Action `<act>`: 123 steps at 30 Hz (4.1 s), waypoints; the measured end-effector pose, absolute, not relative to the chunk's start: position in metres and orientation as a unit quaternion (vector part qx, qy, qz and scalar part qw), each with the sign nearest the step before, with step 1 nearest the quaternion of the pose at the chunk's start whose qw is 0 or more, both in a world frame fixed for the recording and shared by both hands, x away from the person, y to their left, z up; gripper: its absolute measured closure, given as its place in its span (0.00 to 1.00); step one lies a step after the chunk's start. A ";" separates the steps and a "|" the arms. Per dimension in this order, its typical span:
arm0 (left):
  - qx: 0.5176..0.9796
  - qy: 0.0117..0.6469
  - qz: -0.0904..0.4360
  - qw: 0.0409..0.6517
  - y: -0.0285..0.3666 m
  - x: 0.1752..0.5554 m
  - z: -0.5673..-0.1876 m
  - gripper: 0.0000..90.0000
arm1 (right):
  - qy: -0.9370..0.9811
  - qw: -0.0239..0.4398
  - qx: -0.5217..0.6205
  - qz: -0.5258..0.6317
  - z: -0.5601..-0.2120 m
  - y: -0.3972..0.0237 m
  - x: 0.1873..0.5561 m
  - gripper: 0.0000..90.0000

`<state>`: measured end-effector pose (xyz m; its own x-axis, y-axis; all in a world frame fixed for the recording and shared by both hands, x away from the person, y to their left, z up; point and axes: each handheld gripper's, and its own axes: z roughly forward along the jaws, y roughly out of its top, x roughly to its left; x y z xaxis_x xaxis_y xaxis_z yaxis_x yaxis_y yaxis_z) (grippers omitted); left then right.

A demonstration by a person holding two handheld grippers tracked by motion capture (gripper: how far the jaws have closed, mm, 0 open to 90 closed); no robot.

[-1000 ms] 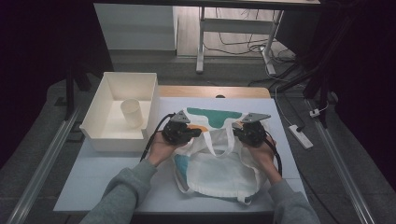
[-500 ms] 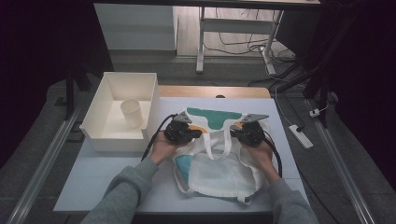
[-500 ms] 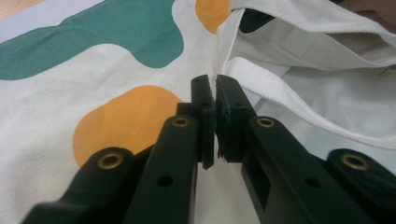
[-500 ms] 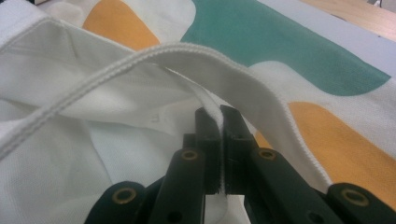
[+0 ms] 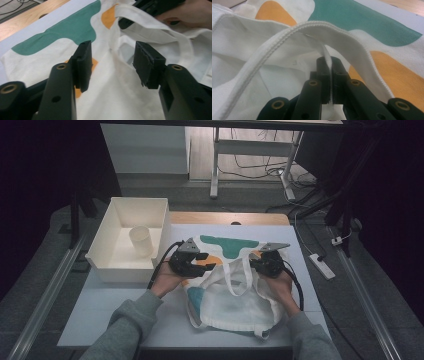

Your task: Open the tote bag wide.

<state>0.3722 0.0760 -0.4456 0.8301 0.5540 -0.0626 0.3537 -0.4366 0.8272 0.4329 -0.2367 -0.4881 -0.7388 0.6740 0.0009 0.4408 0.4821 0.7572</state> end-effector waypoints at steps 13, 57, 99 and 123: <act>0.881 0.261 0.118 0.377 0.035 0.379 -0.462 0.56 | 0.847 0.151 0.329 0.389 -0.488 -0.237 0.433 0.96; 0.858 0.278 0.058 0.427 0.059 0.396 -0.467 0.94 | 0.822 0.176 0.295 0.454 -0.424 -0.213 0.350 0.98; 0.860 0.281 0.034 0.425 0.066 0.398 -0.476 0.94 | 0.831 0.121 0.347 0.418 -0.428 -0.242 0.387 0.52; 0.857 0.269 0.049 0.437 0.075 0.380 -0.465 0.70 | 0.848 0.110 0.318 0.411 -0.445 -0.246 0.369 0.99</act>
<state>0.3802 0.0755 -0.4646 0.8508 0.5033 -0.1508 0.4176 -0.4735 0.7755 0.3687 -0.2461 -0.4454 -0.7737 0.6291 0.0755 0.4492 0.4606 0.7655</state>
